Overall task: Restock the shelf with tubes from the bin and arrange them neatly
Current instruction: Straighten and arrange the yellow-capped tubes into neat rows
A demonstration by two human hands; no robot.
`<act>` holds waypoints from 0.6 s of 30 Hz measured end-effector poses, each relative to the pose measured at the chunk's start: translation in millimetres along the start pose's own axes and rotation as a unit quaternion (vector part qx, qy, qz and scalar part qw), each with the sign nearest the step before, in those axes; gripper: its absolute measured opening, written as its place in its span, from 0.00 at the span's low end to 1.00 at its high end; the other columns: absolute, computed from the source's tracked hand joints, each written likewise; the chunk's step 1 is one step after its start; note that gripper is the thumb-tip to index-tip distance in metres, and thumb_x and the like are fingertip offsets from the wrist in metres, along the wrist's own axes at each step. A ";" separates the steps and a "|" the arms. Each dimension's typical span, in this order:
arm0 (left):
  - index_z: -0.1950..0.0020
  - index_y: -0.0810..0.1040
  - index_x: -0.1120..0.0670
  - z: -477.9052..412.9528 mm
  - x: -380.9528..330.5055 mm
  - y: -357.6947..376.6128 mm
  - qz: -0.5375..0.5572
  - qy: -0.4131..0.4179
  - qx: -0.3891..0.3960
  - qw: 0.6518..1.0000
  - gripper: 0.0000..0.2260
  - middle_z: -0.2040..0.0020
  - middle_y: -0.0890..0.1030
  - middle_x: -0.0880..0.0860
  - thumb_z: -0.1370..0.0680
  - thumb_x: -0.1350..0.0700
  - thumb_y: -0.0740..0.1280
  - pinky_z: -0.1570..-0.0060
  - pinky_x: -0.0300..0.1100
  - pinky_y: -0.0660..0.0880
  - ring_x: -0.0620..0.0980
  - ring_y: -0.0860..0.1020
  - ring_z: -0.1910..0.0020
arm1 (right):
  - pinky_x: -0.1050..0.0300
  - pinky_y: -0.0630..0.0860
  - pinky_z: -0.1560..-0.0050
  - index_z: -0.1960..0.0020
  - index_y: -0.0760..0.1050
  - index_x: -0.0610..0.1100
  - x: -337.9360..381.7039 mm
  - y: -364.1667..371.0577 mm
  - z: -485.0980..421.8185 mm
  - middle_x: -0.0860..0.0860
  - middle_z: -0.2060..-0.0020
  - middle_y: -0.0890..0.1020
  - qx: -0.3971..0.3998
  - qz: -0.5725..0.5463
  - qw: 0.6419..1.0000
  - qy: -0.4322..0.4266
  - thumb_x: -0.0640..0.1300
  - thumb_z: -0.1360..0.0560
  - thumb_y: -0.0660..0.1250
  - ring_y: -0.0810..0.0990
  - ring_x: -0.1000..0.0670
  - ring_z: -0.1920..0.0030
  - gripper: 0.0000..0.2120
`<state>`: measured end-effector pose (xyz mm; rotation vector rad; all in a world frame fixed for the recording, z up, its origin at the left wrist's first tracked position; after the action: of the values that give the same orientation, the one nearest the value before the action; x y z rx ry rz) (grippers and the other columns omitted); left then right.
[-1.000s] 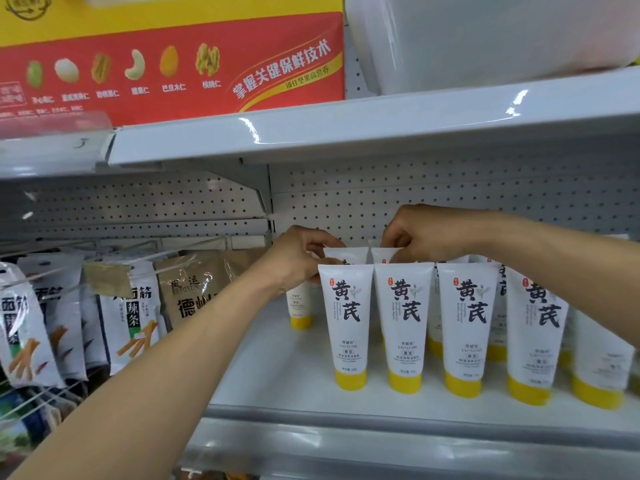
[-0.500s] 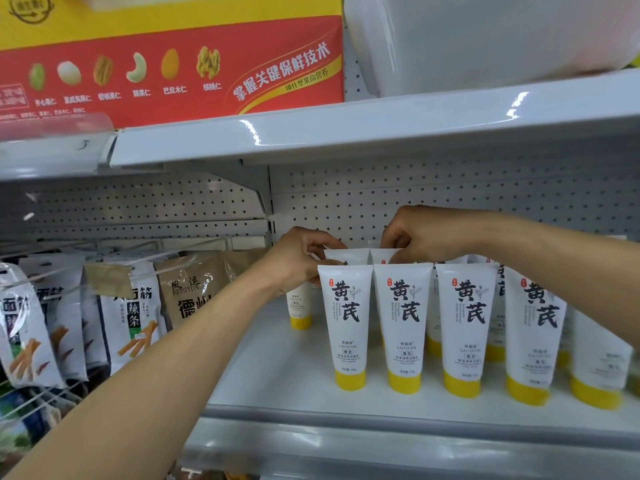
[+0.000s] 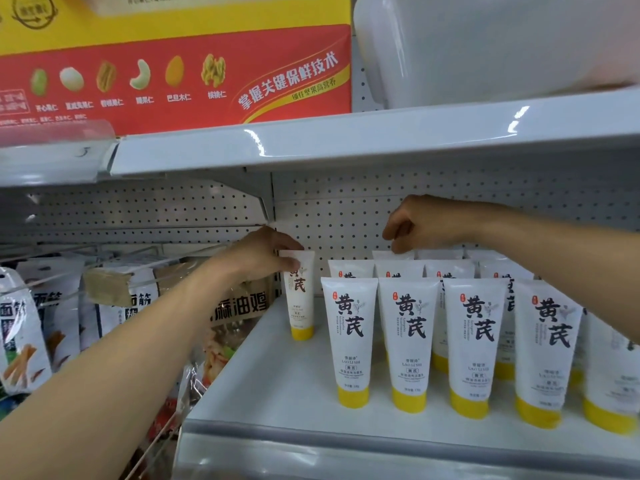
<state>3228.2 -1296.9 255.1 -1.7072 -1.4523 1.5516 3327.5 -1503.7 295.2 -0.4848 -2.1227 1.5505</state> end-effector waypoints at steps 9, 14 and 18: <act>0.48 0.82 0.60 -18.2 -19.4 15.9 0.138 0.014 -0.009 0.990 0.07 0.56 0.84 0.54 0.26 0.64 0.72 0.57 0.41 0.82 0.48 0.84 0.59 | 0.61 0.78 0.53 0.49 0.84 0.44 1.9 20.7 -14.7 0.56 0.58 0.84 0.047 0.014 0.999 -0.010 0.41 0.25 0.70 0.83 0.55 0.56 0.07; 0.51 0.84 0.57 -28.6 -37.4 28.7 0.151 0.027 -0.002 0.988 0.06 0.55 0.85 0.55 0.27 0.63 0.73 0.57 0.43 0.83 0.52 0.85 0.60 | 0.59 0.79 0.54 0.51 0.84 0.44 0.8 20.8 -15.2 0.58 0.62 0.82 0.042 0.021 0.999 -0.022 0.42 0.26 0.70 0.83 0.53 0.57 0.06; 0.50 0.84 0.55 -32.2 -44.2 34.7 0.152 0.030 0.004 0.988 0.06 0.56 0.85 0.55 0.26 0.62 0.73 0.57 0.43 0.83 0.51 0.85 0.60 | 0.56 0.80 0.51 0.50 0.84 0.43 0.6 20.7 -14.6 0.54 0.58 0.85 0.036 0.026 0.999 -0.024 0.42 0.26 0.70 0.83 0.52 0.56 0.06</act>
<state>3278.5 -1337.6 256.2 -2.0271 -1.1957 1.6370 3335.3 -1485.5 279.2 -0.4847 -2.0966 1.6777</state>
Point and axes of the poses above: each hand's wrist, its own z-axis away from the middle knuckle, its own y-axis out of the palm, x = y × z, the point moved 8 cm from there along -z, towards the middle knuckle
